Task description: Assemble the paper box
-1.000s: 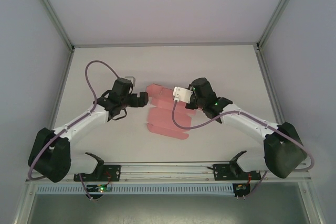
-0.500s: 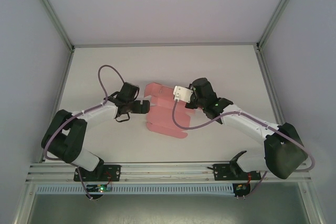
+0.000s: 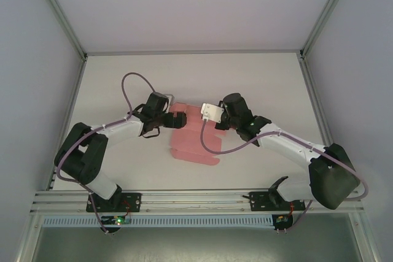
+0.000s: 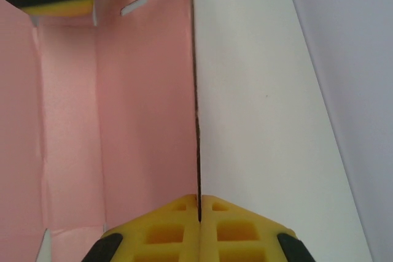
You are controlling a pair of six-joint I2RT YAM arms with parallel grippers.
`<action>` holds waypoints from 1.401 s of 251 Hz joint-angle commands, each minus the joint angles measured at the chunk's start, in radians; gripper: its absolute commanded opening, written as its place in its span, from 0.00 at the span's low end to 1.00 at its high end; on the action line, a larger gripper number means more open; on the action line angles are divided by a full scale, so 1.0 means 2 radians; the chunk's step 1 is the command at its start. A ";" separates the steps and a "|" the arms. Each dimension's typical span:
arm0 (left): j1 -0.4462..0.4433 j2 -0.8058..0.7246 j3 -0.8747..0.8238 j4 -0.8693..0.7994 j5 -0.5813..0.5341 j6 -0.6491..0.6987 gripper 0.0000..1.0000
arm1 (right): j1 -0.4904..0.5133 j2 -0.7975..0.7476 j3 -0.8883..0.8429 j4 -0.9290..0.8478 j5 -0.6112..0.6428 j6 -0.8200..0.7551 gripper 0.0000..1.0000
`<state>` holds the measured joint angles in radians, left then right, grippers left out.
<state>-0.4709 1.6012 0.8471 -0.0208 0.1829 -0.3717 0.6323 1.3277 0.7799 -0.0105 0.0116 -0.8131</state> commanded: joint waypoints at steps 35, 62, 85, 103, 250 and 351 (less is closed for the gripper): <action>-0.017 -0.013 0.014 -0.016 -0.014 0.006 1.00 | 0.005 0.005 -0.006 0.008 0.022 0.014 0.00; -0.017 -0.045 -0.002 -0.040 -0.046 0.007 1.00 | -0.002 0.001 -0.004 0.002 0.022 0.012 0.00; -0.017 -0.083 -0.019 -0.055 -0.066 0.003 1.00 | -0.006 0.001 -0.003 -0.003 0.021 0.012 0.00; -0.017 -0.101 -0.025 -0.081 -0.115 -0.004 1.00 | -0.007 0.000 -0.004 -0.003 0.019 0.012 0.00; -0.015 -0.025 0.000 -0.096 -0.143 0.000 1.00 | -0.008 0.000 -0.005 -0.017 -0.013 0.005 0.00; -0.016 -0.018 -0.012 -0.011 -0.031 0.025 1.00 | -0.004 0.003 -0.008 -0.013 -0.020 0.010 0.00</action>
<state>-0.4919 1.5429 0.8082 -0.0849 0.0757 -0.3481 0.6239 1.3338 0.7784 -0.0334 0.0063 -0.8097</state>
